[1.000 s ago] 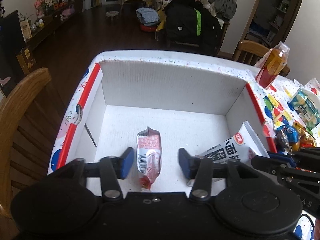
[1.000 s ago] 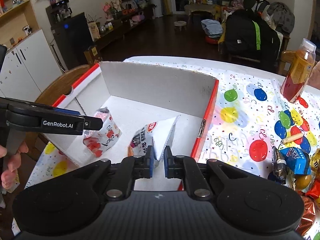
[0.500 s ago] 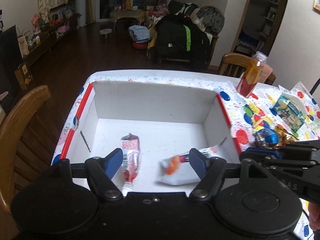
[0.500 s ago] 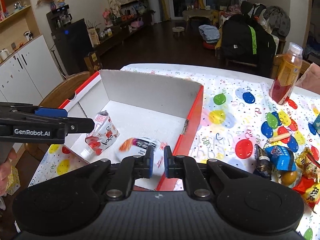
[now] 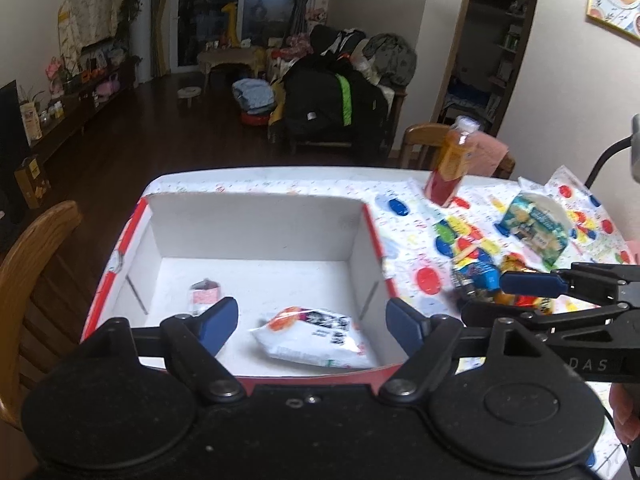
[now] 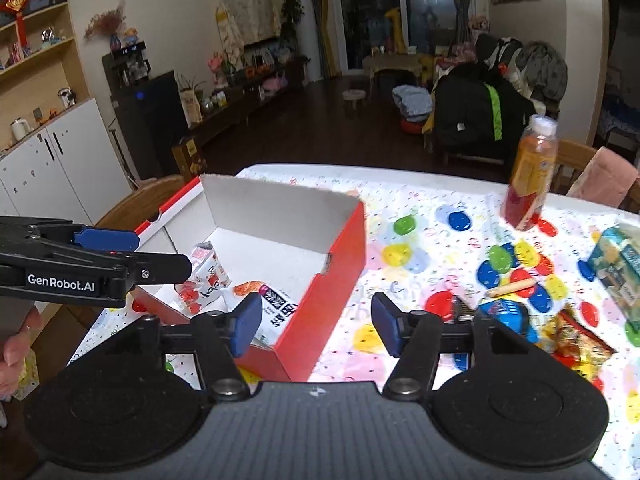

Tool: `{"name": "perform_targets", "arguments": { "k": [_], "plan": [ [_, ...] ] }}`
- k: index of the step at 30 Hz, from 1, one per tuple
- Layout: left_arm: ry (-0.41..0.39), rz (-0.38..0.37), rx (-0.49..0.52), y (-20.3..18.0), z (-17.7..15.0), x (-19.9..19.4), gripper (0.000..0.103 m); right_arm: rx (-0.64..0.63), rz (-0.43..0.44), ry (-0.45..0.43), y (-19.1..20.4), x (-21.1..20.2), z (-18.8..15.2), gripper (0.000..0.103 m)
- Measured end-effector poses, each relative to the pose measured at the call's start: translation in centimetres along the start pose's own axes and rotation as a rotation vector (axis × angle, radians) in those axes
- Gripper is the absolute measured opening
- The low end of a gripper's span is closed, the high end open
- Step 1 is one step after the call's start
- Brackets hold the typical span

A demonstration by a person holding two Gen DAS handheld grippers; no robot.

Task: Organize snacks
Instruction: 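Withdraw both grippers from the box back toward the snack pile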

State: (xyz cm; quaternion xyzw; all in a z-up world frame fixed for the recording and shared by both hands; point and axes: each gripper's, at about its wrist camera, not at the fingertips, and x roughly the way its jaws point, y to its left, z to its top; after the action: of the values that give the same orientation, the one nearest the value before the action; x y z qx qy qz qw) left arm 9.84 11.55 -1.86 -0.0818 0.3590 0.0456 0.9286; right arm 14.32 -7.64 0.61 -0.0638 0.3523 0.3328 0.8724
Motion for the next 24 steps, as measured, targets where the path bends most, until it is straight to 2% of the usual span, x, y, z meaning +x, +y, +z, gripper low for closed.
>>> {"name": "perform_targets", "arguments": {
  "k": [1, 5, 7, 12, 14, 18, 24],
  "plan": [
    [-0.007, -0.006, 0.003, -0.4, -0.1, -0.3, 0.082, 0.004, 0.001, -0.008, -0.3, -0.5, -0.1, 0.07],
    [-0.03, -0.033, 0.026, -2.5, -0.4, -1.2, 0.089, 0.017, -0.006, -0.05, -2.1, -3.1, -1.0, 0.078],
    [-0.041, -0.044, 0.038, -3.5, -0.6, -1.5, 0.09, 0.035, -0.019, -0.059, -3.1, -4.1, -1.6, 0.087],
    [-0.064, -0.075, 0.079, -6.2, -1.3, -1.9, 0.097, 0.059, -0.058, -0.104, -5.6, -6.6, -3.2, 0.102],
    [-0.08, -0.082, 0.105, -7.2, -1.6, -1.9, 0.102, 0.068, -0.077, -0.127, -6.6, -7.5, -3.9, 0.103],
    [-0.101, -0.119, 0.124, -9.2, -2.2, -1.8, 0.103, 0.045, -0.107, -0.167, -8.0, -8.8, -5.6, 0.103],
    [-0.1, -0.152, 0.13, -11.8, -2.9, -0.5, 0.103, 0.064, -0.179, -0.105, -10.0, -9.1, -7.7, 0.103]
  ]
}}
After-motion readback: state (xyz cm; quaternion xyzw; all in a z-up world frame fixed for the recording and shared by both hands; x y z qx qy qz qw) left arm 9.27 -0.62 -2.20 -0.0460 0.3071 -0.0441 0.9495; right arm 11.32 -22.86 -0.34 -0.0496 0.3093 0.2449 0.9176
